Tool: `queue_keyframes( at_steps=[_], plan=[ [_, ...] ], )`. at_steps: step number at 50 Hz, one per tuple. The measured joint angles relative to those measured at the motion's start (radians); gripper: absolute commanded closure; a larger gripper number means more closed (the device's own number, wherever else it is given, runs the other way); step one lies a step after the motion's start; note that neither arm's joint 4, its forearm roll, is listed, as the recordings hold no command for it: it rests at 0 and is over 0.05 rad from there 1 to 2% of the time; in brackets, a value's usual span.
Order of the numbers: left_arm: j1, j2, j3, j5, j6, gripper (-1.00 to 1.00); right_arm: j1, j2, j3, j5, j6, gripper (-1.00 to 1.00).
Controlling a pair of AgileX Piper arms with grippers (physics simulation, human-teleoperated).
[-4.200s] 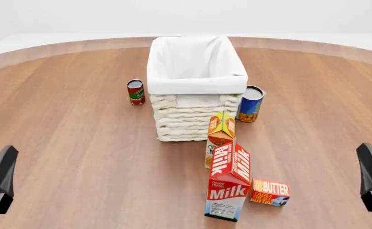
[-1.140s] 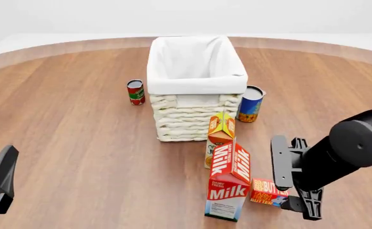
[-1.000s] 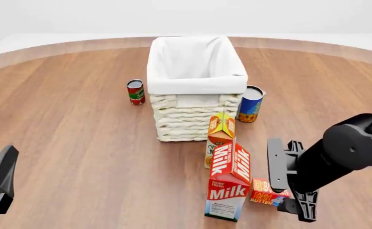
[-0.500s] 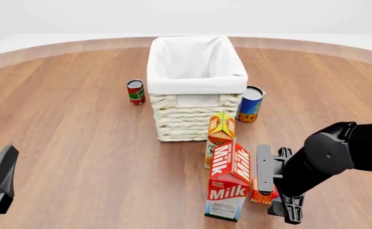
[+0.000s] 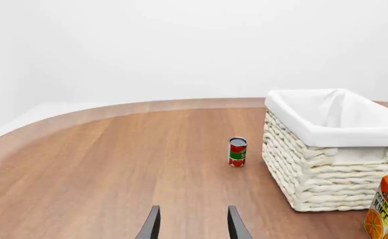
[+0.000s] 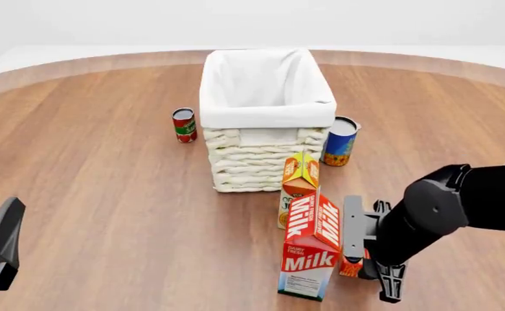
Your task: Pick up the butter and put it in the basket.
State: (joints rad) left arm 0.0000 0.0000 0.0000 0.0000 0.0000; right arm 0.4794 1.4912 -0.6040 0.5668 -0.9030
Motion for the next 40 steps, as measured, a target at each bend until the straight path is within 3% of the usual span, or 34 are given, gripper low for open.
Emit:
queue_keyframes(
  at_steps=[26, 30, 40],
  plan=[
    [0.0, 0.0, 0.0, 0.0, 0.0, -1.0, -0.129, -0.226, -0.103, 0.237, -0.105, 1.0],
    [0.0, 0.0, 0.0, 0.0, 0.0, -1.0, -0.129, -0.261, -0.133, 0.264, -0.092, 1.0],
    [0.0, 0.0, 0.0, 0.0, 0.0, -1.0, -0.059, -0.34, -0.234, 0.315, 0.004, 1.0]
  ],
)
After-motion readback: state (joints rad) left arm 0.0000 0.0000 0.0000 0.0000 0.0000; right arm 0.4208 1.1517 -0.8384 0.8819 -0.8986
